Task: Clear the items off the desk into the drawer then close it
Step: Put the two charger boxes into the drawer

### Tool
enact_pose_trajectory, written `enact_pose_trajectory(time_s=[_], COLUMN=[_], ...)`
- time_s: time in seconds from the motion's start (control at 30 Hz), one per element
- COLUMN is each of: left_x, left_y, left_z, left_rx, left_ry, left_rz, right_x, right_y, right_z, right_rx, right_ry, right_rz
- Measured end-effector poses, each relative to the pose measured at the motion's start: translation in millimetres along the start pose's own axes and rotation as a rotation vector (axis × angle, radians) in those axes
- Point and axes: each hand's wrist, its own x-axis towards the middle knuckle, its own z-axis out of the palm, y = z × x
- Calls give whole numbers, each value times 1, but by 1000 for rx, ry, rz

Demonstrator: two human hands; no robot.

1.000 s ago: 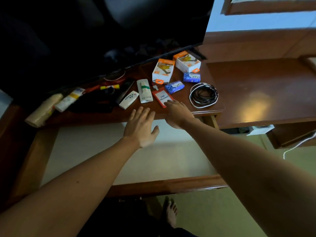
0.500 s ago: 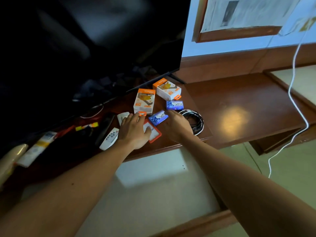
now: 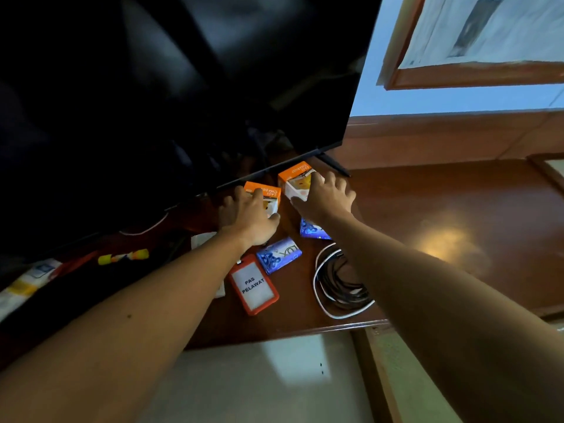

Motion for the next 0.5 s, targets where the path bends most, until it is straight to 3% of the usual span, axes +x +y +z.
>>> enact_pose_trajectory(time_s=[0.37,0.5], left_x=[13,18], left_y=[16,23], left_z=[-4,-9], left_rx=[-53,-136], left_ry=[-92,-103], left_rz=[-55,-73], right_x=[31,38], right_y=[42,58], right_z=[2,-1], right_rx=[-118,-186], right_ry=[-114,-65], right_rz=[-115,-192])
